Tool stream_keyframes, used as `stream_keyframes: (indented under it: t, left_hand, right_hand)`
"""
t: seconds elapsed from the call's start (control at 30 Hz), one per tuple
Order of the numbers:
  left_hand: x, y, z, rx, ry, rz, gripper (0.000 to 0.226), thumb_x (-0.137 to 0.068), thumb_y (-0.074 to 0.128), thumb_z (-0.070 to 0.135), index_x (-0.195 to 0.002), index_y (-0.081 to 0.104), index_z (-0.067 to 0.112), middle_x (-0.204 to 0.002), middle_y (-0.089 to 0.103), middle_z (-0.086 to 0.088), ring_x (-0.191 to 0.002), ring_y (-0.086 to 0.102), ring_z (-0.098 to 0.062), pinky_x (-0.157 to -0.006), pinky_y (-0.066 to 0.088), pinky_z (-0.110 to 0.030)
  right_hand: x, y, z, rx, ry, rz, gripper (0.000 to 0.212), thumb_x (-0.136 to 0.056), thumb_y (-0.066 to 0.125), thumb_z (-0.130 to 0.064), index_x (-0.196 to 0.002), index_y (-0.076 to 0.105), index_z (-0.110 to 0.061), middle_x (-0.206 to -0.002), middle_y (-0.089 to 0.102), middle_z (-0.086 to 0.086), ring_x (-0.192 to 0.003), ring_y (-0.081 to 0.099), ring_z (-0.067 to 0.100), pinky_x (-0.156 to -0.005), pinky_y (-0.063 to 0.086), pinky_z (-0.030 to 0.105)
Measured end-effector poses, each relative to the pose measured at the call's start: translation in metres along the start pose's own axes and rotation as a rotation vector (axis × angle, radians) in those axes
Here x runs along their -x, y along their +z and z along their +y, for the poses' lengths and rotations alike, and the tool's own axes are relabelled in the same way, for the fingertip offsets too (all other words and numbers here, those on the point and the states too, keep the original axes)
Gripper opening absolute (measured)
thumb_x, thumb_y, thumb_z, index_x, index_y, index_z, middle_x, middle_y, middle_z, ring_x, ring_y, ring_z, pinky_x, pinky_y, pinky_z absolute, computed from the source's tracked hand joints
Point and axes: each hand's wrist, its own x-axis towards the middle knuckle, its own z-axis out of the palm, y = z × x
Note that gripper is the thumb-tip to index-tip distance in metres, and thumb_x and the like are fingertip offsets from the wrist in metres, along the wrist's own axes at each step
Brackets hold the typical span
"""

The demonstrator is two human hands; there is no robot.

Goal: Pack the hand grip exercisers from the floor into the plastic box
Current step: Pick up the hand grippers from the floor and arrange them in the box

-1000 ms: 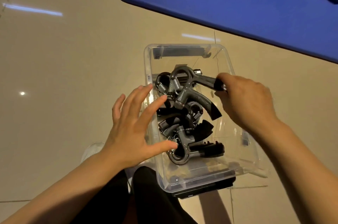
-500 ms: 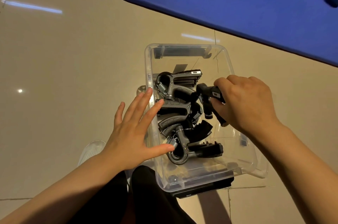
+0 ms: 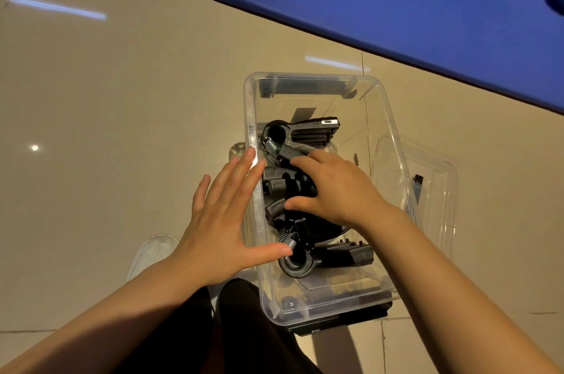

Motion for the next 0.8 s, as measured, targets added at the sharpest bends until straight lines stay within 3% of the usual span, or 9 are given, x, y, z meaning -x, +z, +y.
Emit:
stream_keyframes:
  t: [0.13,0.23,0.3,0.47,0.6,0.7,0.8]
  left_hand:
    - [0.000,0.001,-0.001,0.013,-0.005,0.001,0.108,-0.063,0.036,0.090,-0.146,-0.012,0.040,-0.155,-0.017,0.015,-0.143,-0.012,-0.007,-0.114,0.003,-0.053]
    - [0.000,0.000,0.000,0.021,-0.010,-0.008,0.109,-0.063,0.036,0.090,-0.146,-0.011,0.040,-0.155,-0.018,0.015,-0.143,-0.011,-0.008,-0.114,0.002,-0.053]
    - [0.000,0.000,-0.001,0.021,-0.015,-0.012,0.108,-0.062,0.036,0.090,-0.145,-0.012,0.041,-0.154,-0.019,0.017,-0.143,-0.012,-0.007,-0.114,0.001,-0.051]
    - [0.000,0.000,0.000,0.035,-0.012,-0.007,0.107,-0.063,0.035,0.090,-0.145,-0.012,0.042,-0.155,-0.018,0.016,-0.143,-0.011,-0.008,-0.114,0.000,-0.051]
    - [0.000,0.000,-0.001,0.030,-0.004,-0.004,0.107,-0.065,0.037,0.088,-0.147,-0.008,0.037,-0.155,-0.017,0.015,-0.143,-0.010,-0.008,-0.113,0.001,-0.051]
    - [-0.001,0.000,-0.001,0.041,-0.010,-0.005,0.108,-0.064,0.039,0.088,-0.148,-0.006,0.036,-0.155,-0.017,0.016,-0.144,-0.008,-0.007,-0.114,0.001,-0.049]
    - [-0.001,0.000,0.000,0.049,-0.018,-0.010,0.109,-0.063,0.041,0.087,-0.147,-0.007,0.036,-0.155,-0.017,0.017,-0.144,-0.008,-0.008,-0.114,0.001,-0.049]
  right_hand:
    - [0.010,0.024,0.009,-0.100,-0.051,-0.039,0.108,-0.066,0.074,-0.059,-0.150,0.014,-0.028,-0.154,0.021,0.000,-0.139,0.022,0.020,-0.111,0.027,0.037]
    - [0.004,0.038,0.005,-0.187,0.014,0.048,0.116,-0.063,0.073,-0.064,-0.151,0.006,-0.028,-0.158,0.009,0.004,-0.144,0.011,0.021,-0.116,0.019,0.040]
    - [-0.008,0.040,0.005,-0.225,0.055,0.102,0.118,-0.062,0.074,-0.063,-0.151,0.007,-0.023,-0.157,0.014,0.004,-0.143,0.014,0.022,-0.116,0.019,0.040]
    - [-0.030,0.042,0.003,-0.122,0.049,0.052,0.114,-0.064,0.076,-0.058,-0.150,0.014,-0.018,-0.148,0.030,0.004,-0.136,0.029,0.024,-0.112,0.025,0.041]
    - [-0.028,0.036,0.002,0.023,-0.117,0.081,0.101,-0.067,0.076,-0.053,-0.147,0.023,-0.021,-0.143,0.037,0.001,-0.129,0.038,0.023,-0.102,0.035,0.040]
    - [-0.024,0.036,0.002,0.058,-0.211,0.047,0.101,-0.066,0.078,-0.049,-0.147,0.024,-0.021,-0.145,0.037,0.000,-0.128,0.039,0.023,-0.100,0.037,0.040]
    - [-0.021,0.040,0.004,0.043,-0.191,0.048,0.102,-0.068,0.078,-0.046,-0.149,0.019,-0.026,-0.149,0.032,-0.003,-0.131,0.037,0.021,-0.102,0.034,0.038]
